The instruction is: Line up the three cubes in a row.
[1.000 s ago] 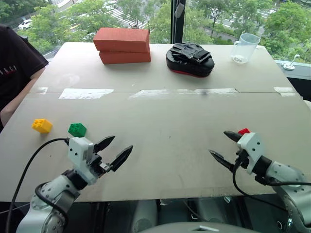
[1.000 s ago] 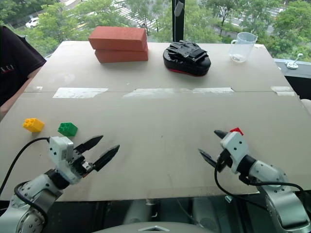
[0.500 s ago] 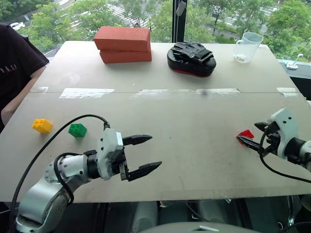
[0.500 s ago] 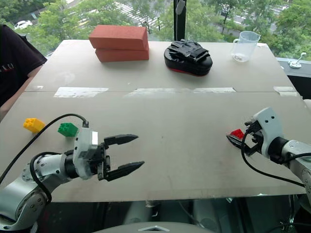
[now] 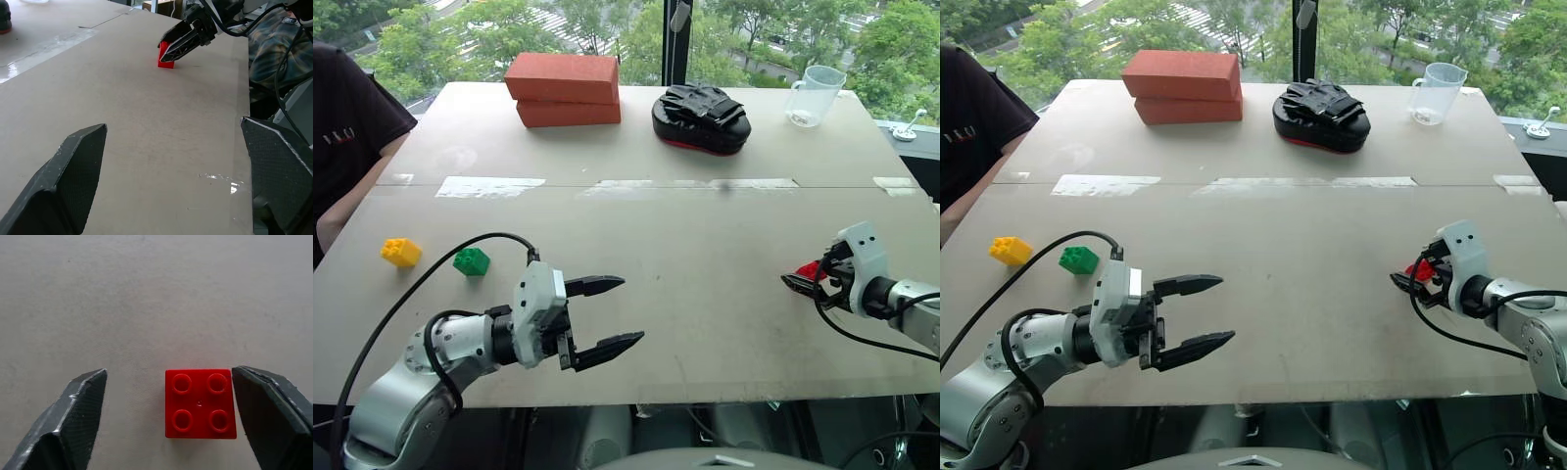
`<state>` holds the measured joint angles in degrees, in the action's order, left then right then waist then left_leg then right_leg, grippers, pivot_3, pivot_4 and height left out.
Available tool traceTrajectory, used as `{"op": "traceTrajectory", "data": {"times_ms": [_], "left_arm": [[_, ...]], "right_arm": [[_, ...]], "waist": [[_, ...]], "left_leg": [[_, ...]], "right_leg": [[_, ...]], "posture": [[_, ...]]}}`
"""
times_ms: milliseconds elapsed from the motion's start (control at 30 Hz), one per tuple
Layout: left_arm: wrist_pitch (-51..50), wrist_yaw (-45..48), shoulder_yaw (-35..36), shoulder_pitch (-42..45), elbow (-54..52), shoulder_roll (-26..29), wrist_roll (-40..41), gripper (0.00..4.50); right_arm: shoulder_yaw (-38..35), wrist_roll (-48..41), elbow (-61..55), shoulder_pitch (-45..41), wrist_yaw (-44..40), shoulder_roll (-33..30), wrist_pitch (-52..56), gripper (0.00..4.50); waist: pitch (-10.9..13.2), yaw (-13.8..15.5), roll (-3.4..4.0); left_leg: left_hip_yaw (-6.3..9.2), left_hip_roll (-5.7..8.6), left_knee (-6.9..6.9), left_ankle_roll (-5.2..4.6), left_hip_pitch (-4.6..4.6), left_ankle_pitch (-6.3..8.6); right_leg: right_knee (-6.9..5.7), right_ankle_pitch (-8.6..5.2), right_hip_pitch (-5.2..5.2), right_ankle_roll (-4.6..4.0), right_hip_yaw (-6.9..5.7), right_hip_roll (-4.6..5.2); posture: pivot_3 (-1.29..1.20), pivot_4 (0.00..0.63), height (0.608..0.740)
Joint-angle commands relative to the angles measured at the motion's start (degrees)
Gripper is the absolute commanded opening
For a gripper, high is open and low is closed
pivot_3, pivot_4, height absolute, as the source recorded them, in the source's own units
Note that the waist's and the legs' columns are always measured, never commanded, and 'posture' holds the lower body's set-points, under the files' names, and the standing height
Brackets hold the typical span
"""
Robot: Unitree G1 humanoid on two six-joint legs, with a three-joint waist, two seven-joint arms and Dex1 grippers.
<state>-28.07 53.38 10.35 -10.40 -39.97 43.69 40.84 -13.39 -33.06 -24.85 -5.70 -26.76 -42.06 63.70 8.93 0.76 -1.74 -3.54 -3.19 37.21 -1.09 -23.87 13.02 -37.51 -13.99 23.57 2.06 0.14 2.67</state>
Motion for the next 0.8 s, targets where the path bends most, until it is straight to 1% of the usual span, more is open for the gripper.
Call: {"op": "traceTrajectory", "data": {"times_ms": [33,67,100,233,333,400,467,600,667,800], "left_arm": [[-0.9,-0.93,0.35,1.17,-2.39,0.62,1.94,4.5],[-1.22,-1.19,0.36,1.39,-2.44,0.6,2.13,4.5],[-1.47,-1.45,0.38,1.55,-2.45,0.55,2.29,4.5],[-1.98,-2.3,0.6,1.73,-2.39,0.31,2.78,4.5],[-1.97,-2.68,0.8,1.62,-2.24,0.38,2.96,4.5],[-1.79,-2.7,0.92,1.18,-2.11,0.26,3.01,4.5],[-1.42,-2.09,0.75,0.6,-2.02,0.51,2.58,4.5],[-1.25,-1.54,1.38,0.64,-1.48,0.94,2.69,4.5],[-1.26,-1.37,1.98,0.35,-1.53,1.26,2.95,4.5],[-1.58,-1.46,3.0,-0.89,-2.28,1.66,3.58,4.5]], "right_arm": [[0.0,0.84,0.25,-0.8,-0.21,-0.79,-0.68,2.32],[0.1,1.06,0.54,-0.85,-0.23,-0.75,-0.89,1.71],[0.27,1.3,0.74,-0.88,-0.38,-0.78,-1.19,1.29],[1.57,2.54,1.07,-0.88,-1.78,-1.87,-3.1,1.3],[4.49,3.49,0.07,-1.22,-7.93,-4.51,-9.49,1.3],[7.52,4.2,0.5,-3.2,-13.69,-6.26,-14.84,1.3],[12.46,6.22,4.18,-8.43,-20.08,-7.21,-20.79,1.3],[22.93,12.06,16.28,-22.36,-31.24,-5.38,-31.06,1.3],[27.15,15.01,22.46,-27.83,-36.54,-3.97,-36.25,1.3],[31.96,19.84,33.57,-35.07,-43.54,-0.47,-45.3,1.3]], "waist": [[0.0,-0.05,0.0],[0.0,-0.06,0.0],[0.0,-0.07,0.0],[0.0,-0.1,0.0],[0.0,-0.1,0.01],[0.02,-0.23,0.03],[0.03,-0.81,0.02],[0.13,-1.48,0.01],[0.13,-1.5,0.01],[0.16,-1.24,0.01]], "left_leg": [[-0.01,0.0,0.0,0.0,0.0,0.0],[-0.02,0.0,0.0,0.0,0.0,0.0],[-0.02,0.0,0.0,0.0,0.01,0.0],[-0.01,-0.01,0.01,0.0,0.02,0.0],[-0.02,-0.01,0.01,0.0,0.03,0.0],[-0.01,-0.01,0.01,0.0,0.02,0.0],[-0.04,-0.02,0.01,0.0,0.04,0.0],[-0.04,-0.04,0.05,-0.01,0.05,0.0],[-0.04,-0.03,0.06,-0.01,0.1,-0.01],[-0.04,-0.03,0.0,-0.01,0.01,0.0]], "right_leg": [[0.0,0.0,0.0,0.0,0.01,0.0],[0.0,0.0,0.0,0.0,0.03,0.0],[-0.01,0.0,0.0,0.01,0.03,0.0],[-0.02,-0.01,0.0,0.03,0.03,-0.02],[-0.02,-0.01,0.0,0.03,0.04,-0.02],[-0.01,-0.02,0.0,0.04,0.04,-0.02],[-0.02,-0.03,0.01,0.06,0.05,-0.03],[-0.03,-0.11,0.0,0.2,0.07,-0.07],[-0.06,0.0,0.0,0.03,0.09,-0.09],[-0.03,0.01,0.01,-0.01,0.07,-0.11]], "posture": [[0.0,0.15,0.74],[0.0,0.15,0.74],[0.0,0.15,0.74],[0.0,0.15,0.74],[0.0,0.15,0.74],[0.0,0.15,0.74],[0.0,0.15,0.74],[0.0,0.15,0.74],[0.0,0.15,0.74],[0.0,0.15,0.74]]}}
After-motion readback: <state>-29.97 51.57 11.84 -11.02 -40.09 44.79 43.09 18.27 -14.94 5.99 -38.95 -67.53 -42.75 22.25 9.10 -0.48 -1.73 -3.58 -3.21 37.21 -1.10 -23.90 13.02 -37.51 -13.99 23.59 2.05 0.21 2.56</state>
